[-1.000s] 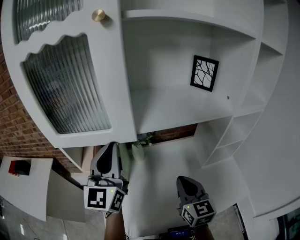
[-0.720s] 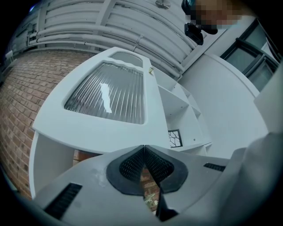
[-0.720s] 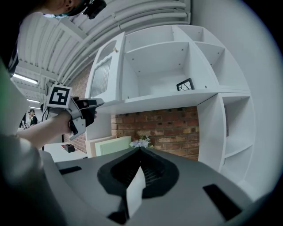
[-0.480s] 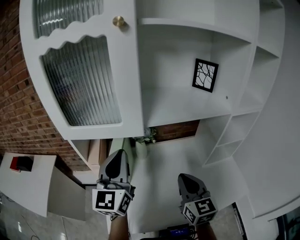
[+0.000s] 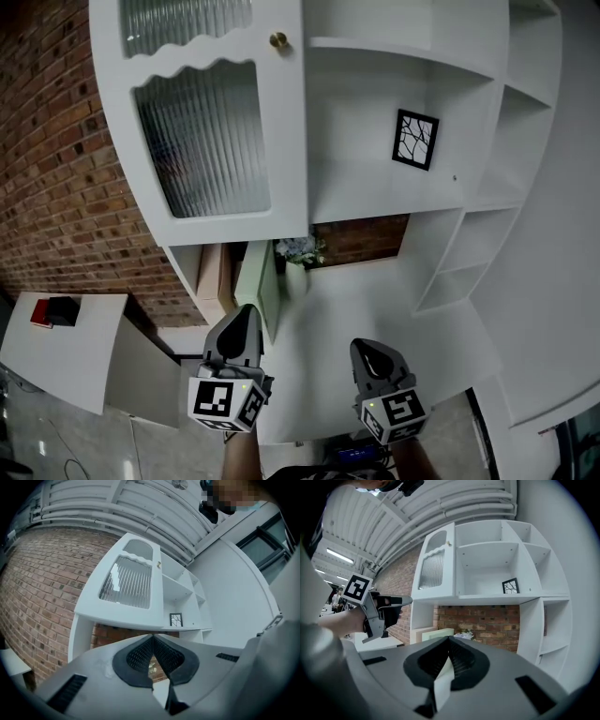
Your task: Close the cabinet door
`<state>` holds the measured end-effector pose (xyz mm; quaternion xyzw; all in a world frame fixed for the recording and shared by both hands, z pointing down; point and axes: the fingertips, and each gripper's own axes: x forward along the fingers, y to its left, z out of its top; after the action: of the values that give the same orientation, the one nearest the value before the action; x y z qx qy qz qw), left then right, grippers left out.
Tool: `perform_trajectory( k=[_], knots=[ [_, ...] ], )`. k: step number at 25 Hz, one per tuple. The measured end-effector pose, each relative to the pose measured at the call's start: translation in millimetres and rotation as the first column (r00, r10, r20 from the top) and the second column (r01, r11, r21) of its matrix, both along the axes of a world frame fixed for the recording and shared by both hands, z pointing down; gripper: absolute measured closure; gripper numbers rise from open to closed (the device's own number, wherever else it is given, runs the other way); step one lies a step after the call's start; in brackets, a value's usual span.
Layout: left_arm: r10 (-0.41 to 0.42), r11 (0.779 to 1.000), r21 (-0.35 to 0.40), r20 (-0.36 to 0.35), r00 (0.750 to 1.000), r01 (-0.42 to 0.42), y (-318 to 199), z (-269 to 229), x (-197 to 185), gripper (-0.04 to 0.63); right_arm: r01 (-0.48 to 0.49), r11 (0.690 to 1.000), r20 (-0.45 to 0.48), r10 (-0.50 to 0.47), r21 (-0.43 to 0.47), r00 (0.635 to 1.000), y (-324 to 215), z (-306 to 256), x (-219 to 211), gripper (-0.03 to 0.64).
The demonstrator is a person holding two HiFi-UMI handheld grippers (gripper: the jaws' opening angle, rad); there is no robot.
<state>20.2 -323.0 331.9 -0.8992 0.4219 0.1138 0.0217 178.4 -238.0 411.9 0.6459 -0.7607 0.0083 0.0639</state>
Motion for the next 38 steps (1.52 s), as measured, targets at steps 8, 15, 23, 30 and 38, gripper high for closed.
perform_trajectory(
  k=[8, 15, 23, 30, 38],
  knots=[
    [0.0, 0.999, -0.039, 0.02, 1.0, 0.001, 40, 20, -28, 0.581, 0.005, 1.0, 0.006, -0.006, 0.024, 1.0, 31, -1, -30, 0.615],
    [-0.011, 0.999, -0.043, 0.023, 1.0, 0.012, 59, 23, -45, 0.581, -0.006, 0.999, 0.021, 0.004, 0.05, 1.0, 44, -6, -38, 0.615],
    [-0.02, 0.999, -0.036, 0.031, 0.999, 0.021, 67, 22, -51, 0.581, 0.016, 0.999, 0.027, -0.018, 0.051, 0.999, 47, -7, -48, 0.615],
    [-0.032, 0.999, -0.039, 0.023, 0.999, 0.033, 65, 23, -56, 0.581, 0.03, 0.999, 0.021, -0.03, 0.041, 0.999, 45, -4, -50, 0.615],
    [-0.023, 0.999, -0.044, 0.025, 0.999, 0.024, 61, 25, -48, 0.581, 0.025, 0.999, 0.016, -0.026, 0.036, 1.0, 43, -2, -43, 0.617]
  ],
)
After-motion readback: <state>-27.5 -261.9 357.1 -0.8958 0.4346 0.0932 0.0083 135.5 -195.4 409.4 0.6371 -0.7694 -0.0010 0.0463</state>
